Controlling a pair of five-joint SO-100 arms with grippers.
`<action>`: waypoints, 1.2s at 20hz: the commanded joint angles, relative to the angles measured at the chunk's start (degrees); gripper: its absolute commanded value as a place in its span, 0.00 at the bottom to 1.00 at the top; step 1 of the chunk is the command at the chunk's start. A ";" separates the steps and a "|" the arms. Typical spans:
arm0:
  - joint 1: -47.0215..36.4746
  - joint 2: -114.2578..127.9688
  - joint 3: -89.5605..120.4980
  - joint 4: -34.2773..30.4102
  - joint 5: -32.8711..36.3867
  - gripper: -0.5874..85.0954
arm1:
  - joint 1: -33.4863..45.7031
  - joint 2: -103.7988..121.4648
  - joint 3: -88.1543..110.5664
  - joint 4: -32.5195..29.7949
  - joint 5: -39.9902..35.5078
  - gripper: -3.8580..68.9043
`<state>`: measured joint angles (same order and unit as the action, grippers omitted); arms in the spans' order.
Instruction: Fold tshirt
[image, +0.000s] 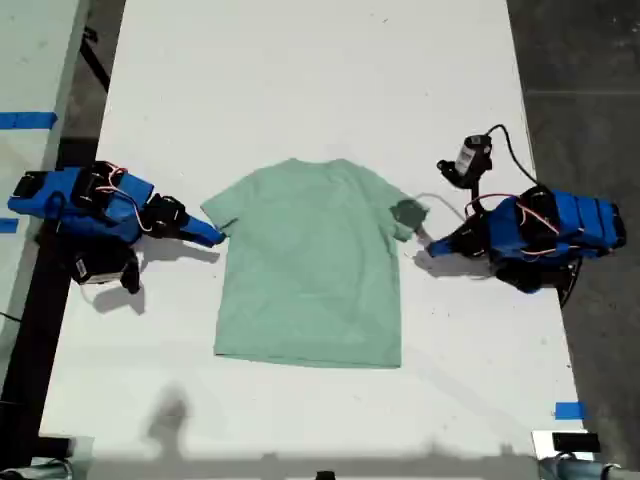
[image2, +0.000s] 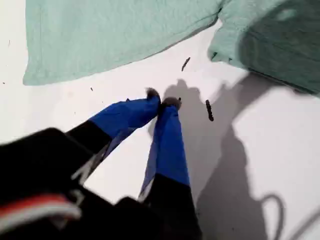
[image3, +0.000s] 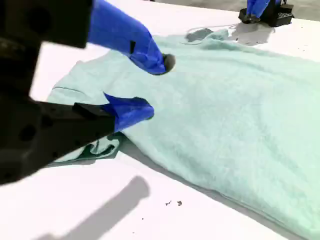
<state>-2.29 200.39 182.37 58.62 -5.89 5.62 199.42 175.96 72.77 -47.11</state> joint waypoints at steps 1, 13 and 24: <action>-1.05 5.62 0.26 -4.48 1.05 0.01 | 0.35 0.62 -0.70 -3.69 38.58 0.05; -1.14 5.62 -0.09 -4.92 -1.76 0.01 | -1.41 0.62 -1.93 -2.81 39.81 0.05; -12.04 -45.44 -43.59 -0.97 6.24 0.01 | 8.61 -28.13 -33.22 4.22 26.28 0.05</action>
<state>-11.16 166.20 153.28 54.84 -3.34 10.20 178.59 152.75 74.00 -15.82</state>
